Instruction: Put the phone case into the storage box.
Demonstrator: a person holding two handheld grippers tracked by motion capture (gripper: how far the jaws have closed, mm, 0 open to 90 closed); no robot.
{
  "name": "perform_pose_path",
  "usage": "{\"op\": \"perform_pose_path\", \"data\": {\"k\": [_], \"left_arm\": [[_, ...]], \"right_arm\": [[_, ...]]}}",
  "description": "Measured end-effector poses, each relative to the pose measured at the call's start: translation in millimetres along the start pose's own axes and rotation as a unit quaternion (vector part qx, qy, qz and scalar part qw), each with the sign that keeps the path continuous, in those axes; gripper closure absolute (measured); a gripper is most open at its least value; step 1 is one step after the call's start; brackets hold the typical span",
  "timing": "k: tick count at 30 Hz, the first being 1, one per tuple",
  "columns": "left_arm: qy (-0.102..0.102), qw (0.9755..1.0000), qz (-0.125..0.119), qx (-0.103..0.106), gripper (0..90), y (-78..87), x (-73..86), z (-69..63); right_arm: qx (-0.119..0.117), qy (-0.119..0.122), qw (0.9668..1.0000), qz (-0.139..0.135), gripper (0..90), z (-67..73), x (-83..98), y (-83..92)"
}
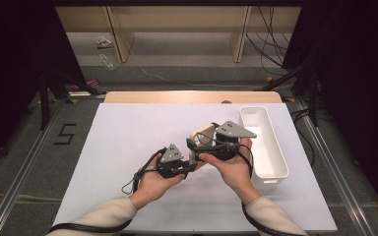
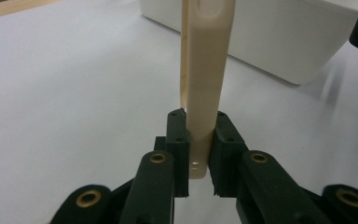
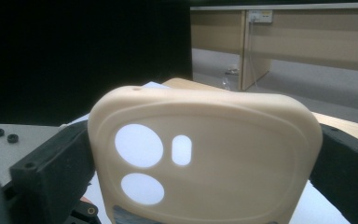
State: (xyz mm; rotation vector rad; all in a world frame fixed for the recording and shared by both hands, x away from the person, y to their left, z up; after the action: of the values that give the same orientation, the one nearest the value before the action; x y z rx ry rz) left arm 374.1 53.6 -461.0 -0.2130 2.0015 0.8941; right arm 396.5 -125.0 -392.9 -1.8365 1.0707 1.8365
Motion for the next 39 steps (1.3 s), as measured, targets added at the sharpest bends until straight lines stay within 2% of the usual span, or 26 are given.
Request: {"op": "perform_pose_path", "data": {"k": [7,26,32,39], "left_arm": [[0.0,1.0,0.001,0.001,79.4,0.8,-0.8,0.7],[-0.005,0.9999,-0.01,0.003,79.1,1.2,-1.3,1.5],[-0.006,0.9999,-0.011,0.002,78.9,1.9,-1.6,1.2],[-0.018,0.9997,-0.017,0.003,77.8,2.4,-1.4,1.5]], "right_arm": [[-0.002,0.0,1.0,-0.004,10.1,0.8,0.3,0.9],[0.0,0.014,0.9998,-0.013,12.1,3.2,-1.3,1.5],[0.004,0.006,0.9999,-0.013,12.2,2.3,-1.4,2.1],[0.005,0.002,0.9998,-0.018,12.2,1.2,-1.2,2.4]]}}
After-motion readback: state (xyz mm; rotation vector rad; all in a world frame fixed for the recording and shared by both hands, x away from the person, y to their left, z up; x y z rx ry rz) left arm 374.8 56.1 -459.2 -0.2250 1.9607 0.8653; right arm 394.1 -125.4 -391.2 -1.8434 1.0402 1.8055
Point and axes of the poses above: each handheld gripper's, and its own axes: y roughly backward along the jaws, x roughly out of its underside, z roughly to its left, the point moved 1 cm from there along -y, roughly forward along the jaws, and after that the axes turned 13 degrees about y, right-handed, at the moved point
